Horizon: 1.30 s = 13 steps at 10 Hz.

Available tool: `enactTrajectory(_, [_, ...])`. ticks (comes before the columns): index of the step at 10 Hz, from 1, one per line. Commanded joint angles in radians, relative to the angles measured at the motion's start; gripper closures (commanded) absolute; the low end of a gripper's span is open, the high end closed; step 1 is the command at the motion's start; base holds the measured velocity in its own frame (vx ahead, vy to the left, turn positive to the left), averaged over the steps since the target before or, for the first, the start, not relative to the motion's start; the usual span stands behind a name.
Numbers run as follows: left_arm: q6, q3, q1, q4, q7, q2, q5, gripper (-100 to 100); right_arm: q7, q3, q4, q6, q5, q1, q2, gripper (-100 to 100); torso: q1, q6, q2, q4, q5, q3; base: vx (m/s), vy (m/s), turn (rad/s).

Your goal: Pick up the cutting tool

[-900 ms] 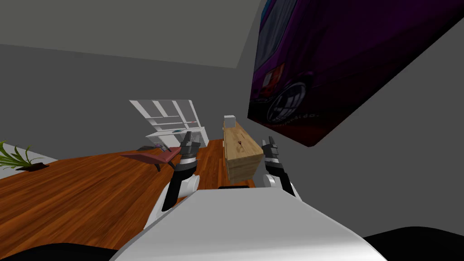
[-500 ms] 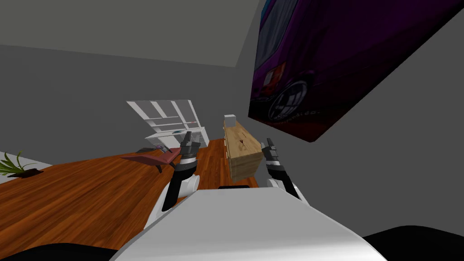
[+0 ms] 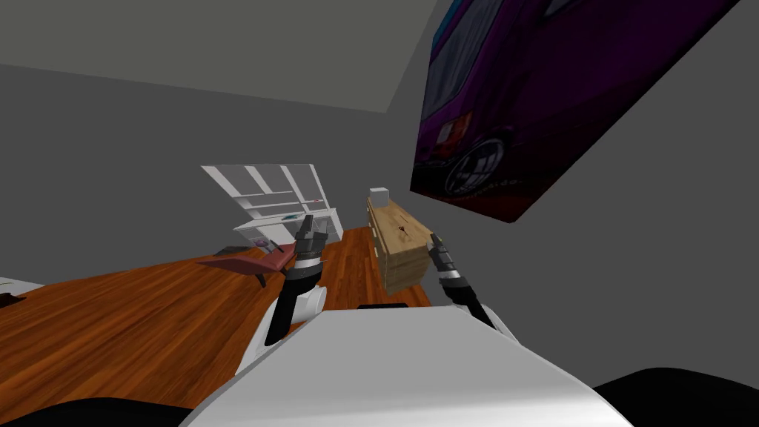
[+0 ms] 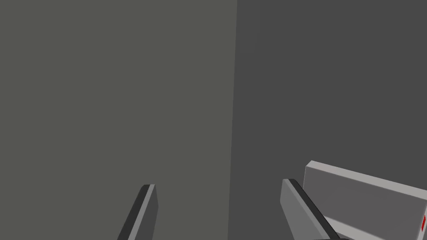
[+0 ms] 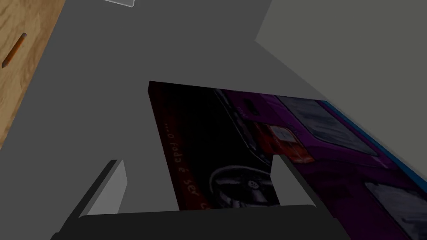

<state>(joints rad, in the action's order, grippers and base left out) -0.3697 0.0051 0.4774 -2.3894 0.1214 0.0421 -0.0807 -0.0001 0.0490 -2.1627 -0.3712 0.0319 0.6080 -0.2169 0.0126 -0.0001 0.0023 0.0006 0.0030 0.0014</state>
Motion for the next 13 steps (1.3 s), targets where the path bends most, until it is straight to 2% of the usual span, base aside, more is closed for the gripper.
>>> enactTrajectory(1, [0.0, 0.0, 0.0, 0.0, 0.0, 0.0, 0.0, 0, 0.005, 0.004, 0.034, -0.016, 0.036, 0.041, -0.05, -100, 0.0, 0.0, 0.0, 0.0, 0.0, 0.0, -0.031, 0.217, -0.089])
enactTrajectory(4, [0.0, 0.0, 0.0, 0.0, 0.0, 0.0, 0.0, 0, 0.011, 0.002, 0.115, -0.044, 0.119, 0.124, -0.15, -100, 0.005, 0.0, 0.001, 0.0, 0.001, 0.0, -0.05, 0.265, -0.11])
enactTrajectory(5, [0.0, 0.0, 0.0, 0.0, 0.0, 0.0, 0.0, 0, 0.011, 0.002, 0.121, -0.044, 0.122, 0.124, -0.163, -100, 0.006, 0.0, 0.0, 0.0, 0.001, 0.0, -0.019, 0.195, -0.049])
enactTrajectory(6, [0.0, 0.0, 0.0, 0.0, 0.0, 0.0, 0.0, 0, 0.012, -0.001, 0.158, -0.057, 0.154, 0.153, -0.198, -100, 0.002, 0.0, -0.002, 0.0, 0.001, -0.001, 0.014, 0.158, -0.054])
enactTrajectory(7, [0.0, 0.0, 0.0, 0.0, 0.0, 0.0, 0.0, 0, 0.012, -0.001, 0.158, -0.057, 0.154, 0.153, -0.206, -100, -0.001, 0.0, -0.004, -0.001, 0.0, -0.002, 0.024, 0.114, -0.032])
enactTrajectory(8, [0.0, 0.0, 0.0, 0.0, 0.0, 0.0, 0.0, 0, 0.013, -0.005, 0.198, -0.072, 0.188, 0.184, -0.245, -100, -0.004, 0.0, -0.005, -0.001, -0.001, -0.003, 0.047, 0.133, -0.04])
enactTrajectory(9, [0.0, 0.0, 0.0, 0.0, 0.0, 0.0, 0.0, 0, 0.013, -0.005, 0.198, -0.072, 0.188, 0.184, -0.252, -100, -0.004, 0.0, -0.006, -0.001, -0.001, -0.004, 0.042, 0.111, -0.043])
enactTrajectory(10, [0.0, 0.0, 0.0, 0.0, 0.0, 0.0, 0.0, 0, 0.013, -0.01, 0.243, -0.088, 0.223, 0.216, -0.288, -100, -0.005, 0.0, -0.007, -0.001, -0.001, -0.004, 0.036, 0.12, -0.052])
enactTrajectory(11, [0.0, 0.0, 0.0, 0.0, 0.0, 0.0, 0.0, 0, 0.013, -0.01, 0.243, -0.088, 0.223, 0.216, -0.3, -100, -0.005, 0.0, -0.006, -0.001, -0.001, -0.004, 0.015, 0.122, -0.036])
enactTrajectory(12, [0.0, 0.0, 0.0, 0.0, 0.0, 0.0, 0.0, 0, 0.013, -0.015, 0.284, -0.106, 0.26, 0.248, -0.333, -100, -0.005, 0.0, -0.005, -0.001, -0.001, -0.003, 0.036, 0.149, -0.049])
enactTrajectory(13, [0.0, 0.0, 0.0, 0.0, 0.0, 0.0, 0.0, 0, 0.013, -0.015, 0.29, -0.106, 0.26, 0.248, -0.351, -100, -0.003, 0.0, -0.006, -0.001, -0.001, -0.004, 0.041, 0.118, -0.041])
